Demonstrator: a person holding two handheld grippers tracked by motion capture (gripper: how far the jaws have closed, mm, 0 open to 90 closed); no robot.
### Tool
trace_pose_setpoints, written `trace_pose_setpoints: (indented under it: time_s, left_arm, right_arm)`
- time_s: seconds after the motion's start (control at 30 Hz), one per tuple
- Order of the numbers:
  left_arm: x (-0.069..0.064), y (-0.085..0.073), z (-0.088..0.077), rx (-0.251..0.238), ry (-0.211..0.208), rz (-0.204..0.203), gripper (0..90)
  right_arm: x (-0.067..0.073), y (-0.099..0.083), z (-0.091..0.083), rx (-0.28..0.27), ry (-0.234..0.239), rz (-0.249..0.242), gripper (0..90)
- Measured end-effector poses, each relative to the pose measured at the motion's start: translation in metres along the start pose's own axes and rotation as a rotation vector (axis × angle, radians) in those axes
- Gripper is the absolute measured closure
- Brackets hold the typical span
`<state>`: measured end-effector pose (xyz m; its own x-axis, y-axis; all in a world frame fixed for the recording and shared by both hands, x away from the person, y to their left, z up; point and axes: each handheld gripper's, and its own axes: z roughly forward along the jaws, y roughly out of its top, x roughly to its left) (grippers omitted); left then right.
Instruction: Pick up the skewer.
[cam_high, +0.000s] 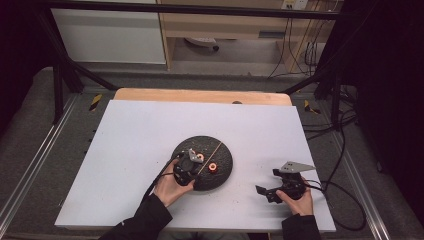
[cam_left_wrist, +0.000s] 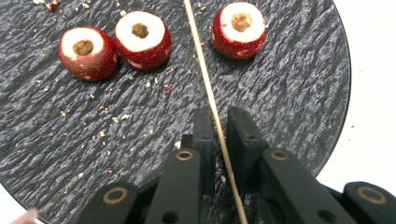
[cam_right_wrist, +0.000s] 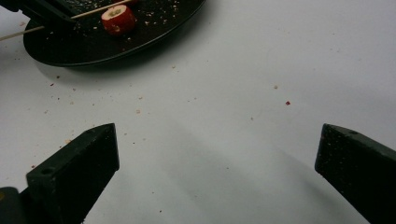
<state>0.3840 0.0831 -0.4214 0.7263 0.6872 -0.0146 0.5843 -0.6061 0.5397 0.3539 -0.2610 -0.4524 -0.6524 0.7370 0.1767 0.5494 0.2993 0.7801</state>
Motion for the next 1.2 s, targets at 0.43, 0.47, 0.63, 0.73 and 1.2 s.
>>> trace_pose_setpoints:
  time_s: [0.43,0.47,0.63,0.73,1.2]
  left_arm:
    - [-0.004,0.001,0.000,0.010,0.045,0.011,86.5]
    - [-0.004,0.001,0.000,0.010,0.045,0.011,86.7]
    - [-0.003,0.000,-0.001,0.013,0.043,0.016,87.4]
    - [-0.002,0.000,-0.001,0.016,0.040,0.018,87.5]
    - [0.006,-0.006,-0.011,-0.042,0.021,-0.004,88.0]
  right_arm:
    - [0.000,0.000,0.000,0.004,0.002,0.003,0.6]
    - [0.000,0.000,0.000,0.004,0.002,0.003,0.6]
    - [0.000,0.000,0.000,0.005,0.002,0.004,0.6]
    - [0.000,0.000,0.001,0.004,0.003,0.000,0.6]
    - [0.000,0.000,0.001,0.005,0.001,-0.002,0.6]
